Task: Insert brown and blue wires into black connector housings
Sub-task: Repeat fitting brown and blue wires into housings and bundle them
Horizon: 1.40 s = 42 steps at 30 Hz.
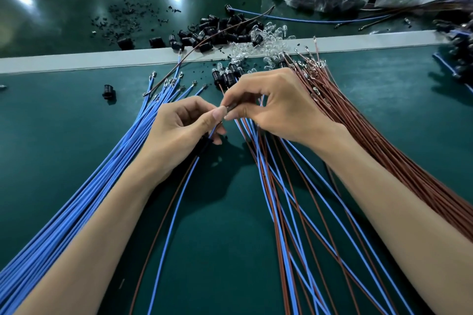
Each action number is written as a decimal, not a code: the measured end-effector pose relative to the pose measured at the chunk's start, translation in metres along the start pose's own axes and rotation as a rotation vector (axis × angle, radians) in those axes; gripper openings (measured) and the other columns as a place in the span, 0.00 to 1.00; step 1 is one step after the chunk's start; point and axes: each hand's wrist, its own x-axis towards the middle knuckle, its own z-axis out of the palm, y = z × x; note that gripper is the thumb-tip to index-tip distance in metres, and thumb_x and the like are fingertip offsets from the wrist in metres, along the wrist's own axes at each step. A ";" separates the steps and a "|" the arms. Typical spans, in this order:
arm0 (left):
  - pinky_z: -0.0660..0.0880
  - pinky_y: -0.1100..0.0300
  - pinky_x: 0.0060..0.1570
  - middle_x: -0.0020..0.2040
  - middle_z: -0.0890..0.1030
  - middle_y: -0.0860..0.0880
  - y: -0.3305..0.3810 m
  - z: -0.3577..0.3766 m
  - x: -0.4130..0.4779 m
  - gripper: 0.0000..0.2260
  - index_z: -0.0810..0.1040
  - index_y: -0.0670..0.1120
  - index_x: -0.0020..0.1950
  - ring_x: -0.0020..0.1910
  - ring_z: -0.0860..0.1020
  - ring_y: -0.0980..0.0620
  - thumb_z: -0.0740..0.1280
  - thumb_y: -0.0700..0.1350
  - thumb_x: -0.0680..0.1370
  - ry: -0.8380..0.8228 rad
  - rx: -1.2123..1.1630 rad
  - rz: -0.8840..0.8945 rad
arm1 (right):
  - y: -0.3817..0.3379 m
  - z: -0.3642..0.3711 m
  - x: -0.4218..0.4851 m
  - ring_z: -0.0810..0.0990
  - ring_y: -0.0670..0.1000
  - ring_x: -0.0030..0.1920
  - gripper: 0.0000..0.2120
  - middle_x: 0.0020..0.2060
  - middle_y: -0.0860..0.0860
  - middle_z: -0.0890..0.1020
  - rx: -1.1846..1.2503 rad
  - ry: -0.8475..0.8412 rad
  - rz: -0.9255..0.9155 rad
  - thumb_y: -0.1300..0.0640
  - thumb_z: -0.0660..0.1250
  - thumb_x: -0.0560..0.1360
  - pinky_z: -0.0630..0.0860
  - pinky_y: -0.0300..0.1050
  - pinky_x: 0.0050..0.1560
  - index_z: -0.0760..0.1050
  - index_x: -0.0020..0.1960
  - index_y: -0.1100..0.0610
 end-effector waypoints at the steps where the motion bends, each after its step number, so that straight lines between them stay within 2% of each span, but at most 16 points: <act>1: 0.73 0.69 0.33 0.31 0.81 0.51 0.000 0.000 0.000 0.07 0.78 0.44 0.40 0.27 0.77 0.56 0.67 0.47 0.73 -0.007 -0.006 0.007 | 0.000 -0.001 0.000 0.79 0.47 0.38 0.06 0.37 0.52 0.83 -0.005 0.002 0.002 0.66 0.75 0.67 0.76 0.37 0.39 0.82 0.43 0.64; 5: 0.74 0.68 0.36 0.32 0.82 0.51 -0.001 0.000 -0.002 0.08 0.79 0.43 0.42 0.29 0.78 0.55 0.66 0.47 0.74 -0.009 -0.005 0.018 | 0.000 0.003 0.000 0.78 0.45 0.35 0.06 0.36 0.52 0.82 -0.025 -0.006 0.009 0.68 0.75 0.67 0.75 0.36 0.38 0.81 0.43 0.65; 9: 0.74 0.68 0.35 0.32 0.82 0.51 -0.001 0.000 -0.001 0.07 0.79 0.43 0.42 0.29 0.78 0.55 0.67 0.46 0.73 0.032 -0.016 0.018 | 0.003 0.007 0.000 0.74 0.35 0.35 0.07 0.36 0.48 0.79 -0.029 -0.007 0.004 0.71 0.73 0.67 0.72 0.28 0.39 0.79 0.44 0.65; 11: 0.74 0.67 0.34 0.32 0.82 0.51 0.000 0.000 -0.001 0.07 0.80 0.43 0.42 0.28 0.79 0.56 0.67 0.47 0.73 0.049 -0.019 0.010 | 0.004 0.008 0.000 0.76 0.38 0.33 0.06 0.36 0.49 0.79 -0.036 0.002 -0.008 0.71 0.73 0.68 0.73 0.29 0.39 0.79 0.44 0.66; 14: 0.74 0.65 0.35 0.31 0.82 0.52 0.000 0.001 -0.001 0.07 0.80 0.44 0.41 0.28 0.79 0.56 0.67 0.47 0.72 0.066 -0.019 0.006 | 0.003 0.008 0.000 0.78 0.47 0.37 0.06 0.37 0.53 0.81 -0.050 0.016 -0.036 0.69 0.73 0.68 0.75 0.35 0.39 0.79 0.44 0.66; 18: 0.74 0.69 0.34 0.31 0.82 0.52 0.001 0.001 -0.001 0.06 0.78 0.42 0.41 0.27 0.78 0.57 0.66 0.44 0.73 0.033 -0.025 0.014 | 0.002 0.007 0.001 0.79 0.48 0.36 0.05 0.37 0.55 0.83 -0.092 0.033 -0.070 0.68 0.73 0.68 0.77 0.41 0.41 0.80 0.44 0.67; 20: 0.74 0.69 0.33 0.30 0.82 0.51 0.002 -0.001 -0.001 0.06 0.78 0.42 0.40 0.27 0.78 0.57 0.65 0.43 0.73 0.015 -0.044 0.006 | 0.002 0.008 0.001 0.81 0.50 0.36 0.05 0.37 0.56 0.83 -0.094 0.048 -0.090 0.69 0.73 0.68 0.78 0.40 0.42 0.81 0.44 0.68; 24: 0.73 0.70 0.31 0.28 0.81 0.51 0.000 -0.002 -0.002 0.05 0.76 0.41 0.38 0.26 0.78 0.58 0.65 0.39 0.74 0.006 -0.044 0.014 | 0.001 0.013 -0.001 0.79 0.44 0.37 0.05 0.36 0.56 0.84 -0.092 0.077 -0.119 0.69 0.74 0.67 0.74 0.28 0.43 0.81 0.43 0.68; 27: 0.74 0.70 0.32 0.28 0.81 0.52 -0.001 -0.002 -0.003 0.05 0.76 0.41 0.38 0.26 0.78 0.59 0.66 0.41 0.73 0.001 0.001 0.034 | 0.003 0.014 -0.002 0.78 0.41 0.37 0.05 0.36 0.55 0.84 -0.081 0.094 -0.120 0.70 0.74 0.67 0.72 0.25 0.43 0.82 0.43 0.67; 30: 0.74 0.69 0.32 0.28 0.81 0.53 -0.002 -0.002 -0.002 0.05 0.76 0.43 0.38 0.27 0.77 0.60 0.67 0.42 0.71 0.001 0.042 0.046 | 0.005 0.017 -0.004 0.79 0.41 0.37 0.05 0.36 0.55 0.85 -0.069 0.125 -0.119 0.69 0.74 0.67 0.73 0.26 0.43 0.83 0.43 0.66; 34: 0.74 0.69 0.33 0.29 0.81 0.54 -0.003 -0.004 -0.002 0.04 0.76 0.44 0.38 0.27 0.77 0.60 0.68 0.44 0.71 0.005 0.043 0.048 | 0.005 0.020 -0.006 0.81 0.44 0.36 0.04 0.36 0.54 0.84 -0.040 0.148 -0.100 0.68 0.74 0.68 0.76 0.32 0.42 0.83 0.42 0.65; 42: 0.75 0.67 0.37 0.34 0.83 0.51 -0.004 -0.005 -0.001 0.07 0.79 0.44 0.44 0.31 0.79 0.55 0.67 0.47 0.75 0.014 -0.022 0.017 | 0.006 0.012 -0.002 0.75 0.42 0.38 0.04 0.38 0.48 0.80 -0.096 0.096 -0.081 0.65 0.73 0.69 0.73 0.31 0.42 0.81 0.44 0.65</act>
